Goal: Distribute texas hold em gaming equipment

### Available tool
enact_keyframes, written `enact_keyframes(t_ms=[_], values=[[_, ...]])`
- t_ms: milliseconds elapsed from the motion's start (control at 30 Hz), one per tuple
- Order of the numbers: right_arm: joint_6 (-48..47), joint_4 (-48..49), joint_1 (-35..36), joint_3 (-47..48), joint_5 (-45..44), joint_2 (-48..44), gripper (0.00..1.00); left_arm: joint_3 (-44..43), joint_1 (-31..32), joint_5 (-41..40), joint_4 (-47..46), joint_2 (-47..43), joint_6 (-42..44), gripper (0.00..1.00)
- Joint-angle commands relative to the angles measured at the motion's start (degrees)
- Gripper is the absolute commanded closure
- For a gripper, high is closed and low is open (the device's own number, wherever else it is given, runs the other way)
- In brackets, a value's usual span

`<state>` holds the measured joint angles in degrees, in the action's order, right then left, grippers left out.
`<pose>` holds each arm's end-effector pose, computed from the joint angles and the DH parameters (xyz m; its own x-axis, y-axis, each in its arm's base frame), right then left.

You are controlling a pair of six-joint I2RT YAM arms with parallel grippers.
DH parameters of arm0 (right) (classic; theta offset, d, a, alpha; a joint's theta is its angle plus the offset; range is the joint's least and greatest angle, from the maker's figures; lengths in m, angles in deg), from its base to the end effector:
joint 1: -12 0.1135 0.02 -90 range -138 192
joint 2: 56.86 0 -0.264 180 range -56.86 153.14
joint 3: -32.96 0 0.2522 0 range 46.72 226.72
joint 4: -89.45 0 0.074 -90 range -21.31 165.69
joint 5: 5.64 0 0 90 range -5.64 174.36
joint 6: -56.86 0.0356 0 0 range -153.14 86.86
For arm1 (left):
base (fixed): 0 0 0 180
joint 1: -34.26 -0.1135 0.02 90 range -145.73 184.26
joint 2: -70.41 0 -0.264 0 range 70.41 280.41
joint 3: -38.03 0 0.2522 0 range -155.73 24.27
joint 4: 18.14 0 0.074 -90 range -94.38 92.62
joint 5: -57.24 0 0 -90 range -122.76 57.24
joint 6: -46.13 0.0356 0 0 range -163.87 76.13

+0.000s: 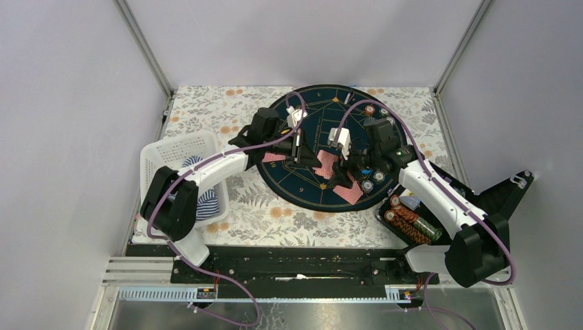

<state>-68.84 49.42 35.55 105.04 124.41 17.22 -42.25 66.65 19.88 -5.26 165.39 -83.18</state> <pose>0.2428 0.1308 0.2908 -0.0643 -0.5153 -0.8546 -0.9623 0.2587 -0.0836 0.2986 -0.2230 0.2682 -0.8853 0.1064 -0.4527 0.4641 0.2616 -0.8463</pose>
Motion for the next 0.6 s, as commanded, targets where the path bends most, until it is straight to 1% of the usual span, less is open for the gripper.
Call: enact_keyframes(t_ms=[0,100,233,267,300,400,433,500,533,567], values=[[0.4,2.1,0.5,3.3,2.2,-2.2,1.0,-0.4,-1.4,-0.4,-1.2,-2.5,1.1,0.86],[0.4,2.1,0.5,3.1,2.1,-2.3,1.0,-0.2,-1.7,-0.5,-1.1,-3.1,1.2,0.92],[0.3,2.1,0.5,3.2,1.8,-2.1,1.0,0.2,-2.2,-0.4,-1.2,-3.6,1.2,0.92],[0.3,2.2,0.5,3.2,1.7,-2.1,1.0,0.5,-2.4,-0.4,-1.6,-3.8,1.0,0.9],[0.3,2.3,0.5,3.2,1.7,-2.0,1.0,0.7,-2.5,-0.2,-1.9,-3.8,0.8,0.83],[0.4,2.3,0.5,3.3,1.9,-1.9,1.0,0.7,-2.5,-0.2,-2.0,-3.6,0.6,0.6],[0.5,2.3,0.5,3.4,1.9,-1.8,1.0,0.6,-2.3,-0.3,-2.0,-3.4,0.4,0.56],[0.7,2.6,0.5,3.4,2.0,-1.6,1.0,0.1,-2.1,-0.3,-2.1,-2.7,0.3,0.54],[0.8,2.6,0.5,3.5,2.1,-1.5,1.0,0.0,-1.8,-0.4,-2.0,-2.6,0.3,0.56],[0.8,2.6,0.5,3.5,2.2,-1.5,1.0,-0.1,-1.6,-0.5,-2.0,-2.4,0.4,0.6]])
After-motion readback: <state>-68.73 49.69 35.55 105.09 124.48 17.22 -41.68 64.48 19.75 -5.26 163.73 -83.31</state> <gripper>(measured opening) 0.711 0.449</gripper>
